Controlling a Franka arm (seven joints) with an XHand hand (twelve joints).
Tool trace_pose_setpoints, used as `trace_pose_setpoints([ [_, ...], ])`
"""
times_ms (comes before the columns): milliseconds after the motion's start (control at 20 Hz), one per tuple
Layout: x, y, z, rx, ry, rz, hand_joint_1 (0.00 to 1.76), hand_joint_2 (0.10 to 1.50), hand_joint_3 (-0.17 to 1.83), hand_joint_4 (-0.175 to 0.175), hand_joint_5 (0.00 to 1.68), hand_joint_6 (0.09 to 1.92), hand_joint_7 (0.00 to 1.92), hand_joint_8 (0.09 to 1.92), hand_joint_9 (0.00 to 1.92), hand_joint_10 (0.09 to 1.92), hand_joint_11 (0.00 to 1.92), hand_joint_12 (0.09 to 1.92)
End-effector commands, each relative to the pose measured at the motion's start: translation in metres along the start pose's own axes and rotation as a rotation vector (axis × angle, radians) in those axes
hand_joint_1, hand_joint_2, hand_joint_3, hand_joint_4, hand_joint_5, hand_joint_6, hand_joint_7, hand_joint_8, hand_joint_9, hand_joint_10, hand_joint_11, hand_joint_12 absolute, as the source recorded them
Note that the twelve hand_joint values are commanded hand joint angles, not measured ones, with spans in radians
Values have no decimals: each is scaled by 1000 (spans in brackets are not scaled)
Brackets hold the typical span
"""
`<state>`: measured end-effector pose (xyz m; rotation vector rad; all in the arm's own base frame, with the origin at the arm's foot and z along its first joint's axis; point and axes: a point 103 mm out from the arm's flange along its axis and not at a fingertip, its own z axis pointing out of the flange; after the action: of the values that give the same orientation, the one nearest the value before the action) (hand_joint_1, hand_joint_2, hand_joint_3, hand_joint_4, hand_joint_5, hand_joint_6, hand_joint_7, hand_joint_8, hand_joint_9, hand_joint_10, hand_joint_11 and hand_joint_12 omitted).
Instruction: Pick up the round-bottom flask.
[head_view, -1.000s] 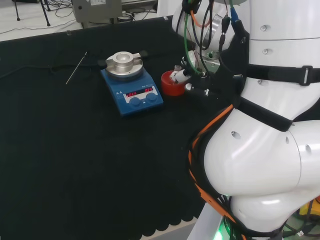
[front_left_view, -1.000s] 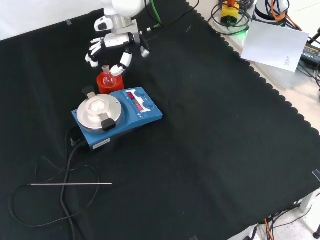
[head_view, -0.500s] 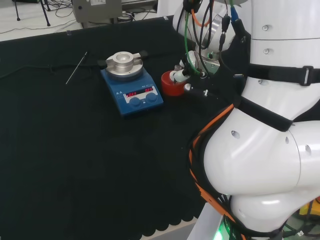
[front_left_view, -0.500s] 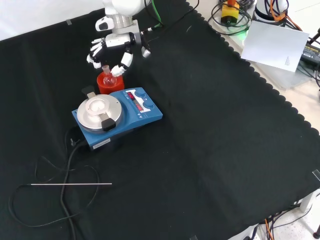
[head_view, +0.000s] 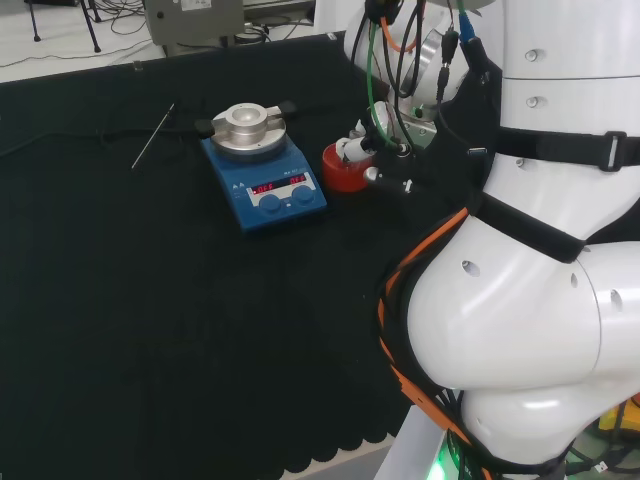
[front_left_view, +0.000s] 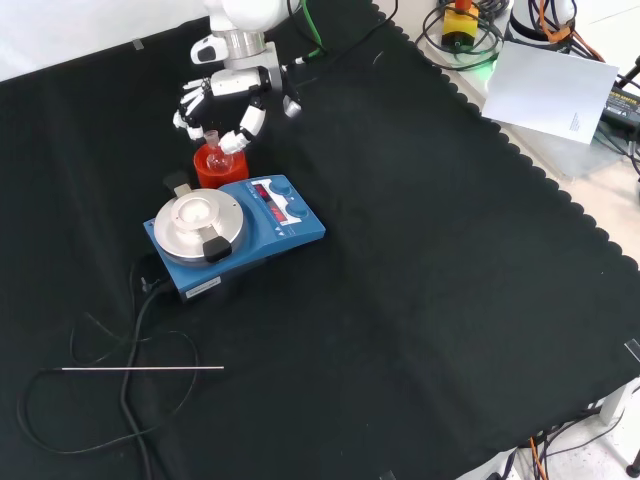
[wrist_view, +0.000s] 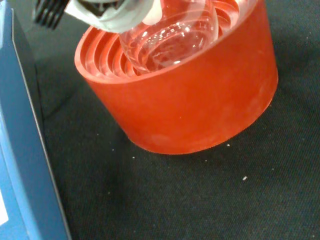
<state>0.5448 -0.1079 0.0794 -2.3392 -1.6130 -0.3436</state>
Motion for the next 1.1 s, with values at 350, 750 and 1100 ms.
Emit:
trace_pose_setpoints([
  [350,2,0,-1,-44,-33,21,951,1006,264,133,884,1104,349,723,500,708,40,1357],
  [750,5,1,-7,-59,-10,15,1005,867,568,175,938,1202,463,671,608,637,128,1332],
  [1100,10,2,2,16,-28,-49,909,717,564,-49,750,994,369,702,535,682,81,1346],
])
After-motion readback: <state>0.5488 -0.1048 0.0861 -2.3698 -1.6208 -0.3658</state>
